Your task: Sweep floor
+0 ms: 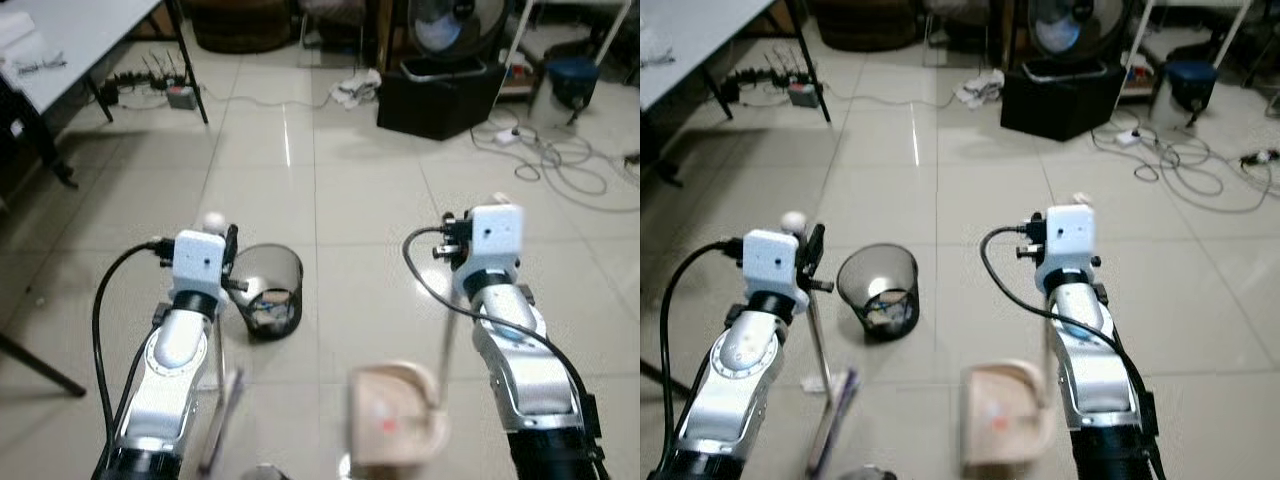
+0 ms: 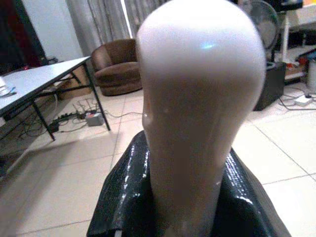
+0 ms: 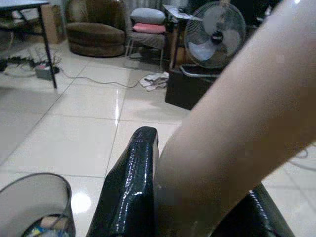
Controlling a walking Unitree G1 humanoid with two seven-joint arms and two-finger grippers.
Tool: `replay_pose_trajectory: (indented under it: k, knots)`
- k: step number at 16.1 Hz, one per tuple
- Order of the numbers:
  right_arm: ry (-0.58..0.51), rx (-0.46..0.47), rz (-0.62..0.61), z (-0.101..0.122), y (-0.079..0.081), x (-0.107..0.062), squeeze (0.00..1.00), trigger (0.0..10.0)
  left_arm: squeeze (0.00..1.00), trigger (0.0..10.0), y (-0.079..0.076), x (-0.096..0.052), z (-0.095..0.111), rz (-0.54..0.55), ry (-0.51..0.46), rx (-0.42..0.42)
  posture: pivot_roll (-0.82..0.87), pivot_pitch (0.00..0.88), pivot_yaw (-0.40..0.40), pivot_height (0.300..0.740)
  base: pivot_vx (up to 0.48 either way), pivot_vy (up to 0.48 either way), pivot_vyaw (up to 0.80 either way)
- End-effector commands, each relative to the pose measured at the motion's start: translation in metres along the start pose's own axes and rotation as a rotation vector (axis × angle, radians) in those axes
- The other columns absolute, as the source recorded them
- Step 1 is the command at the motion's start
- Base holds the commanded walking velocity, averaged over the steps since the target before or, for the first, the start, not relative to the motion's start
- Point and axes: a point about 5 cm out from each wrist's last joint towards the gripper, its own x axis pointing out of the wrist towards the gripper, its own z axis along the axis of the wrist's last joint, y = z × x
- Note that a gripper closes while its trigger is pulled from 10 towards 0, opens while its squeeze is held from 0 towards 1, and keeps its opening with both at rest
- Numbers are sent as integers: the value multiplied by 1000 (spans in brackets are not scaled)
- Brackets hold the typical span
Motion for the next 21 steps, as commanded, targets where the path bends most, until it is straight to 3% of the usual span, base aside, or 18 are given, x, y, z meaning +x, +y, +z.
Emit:
replay_pose_trajectory:
  k: [1, 8, 16, 21]
  knots:
    - [-24, 26, 63, 6, 15, 0, 0, 10000, 0, 10000, 16, 4, 15, 63, -71, 64, -36, 49, 53, 740, 390, 0, 800]
    - [-15, 34, 46, 2, 13, -2, 0, 10000, 0, 10000, 18, 4, 14, 69, -55, 60, -36, 53, 60, 740, 417, 0, 754]
    - [38, 86, 59, -11, 16, -7, 0, 10000, 0, 10000, 20, 4, 13, 63, -42, 67, -33, 55, 76, 740, 413, 0, 0]
    - [49, 89, 50, -18, 17, -12, 0, 10000, 0, 10000, 19, 8, 0, 51, 2, 84, -36, 76, 89, 740, 107, 0, 0]
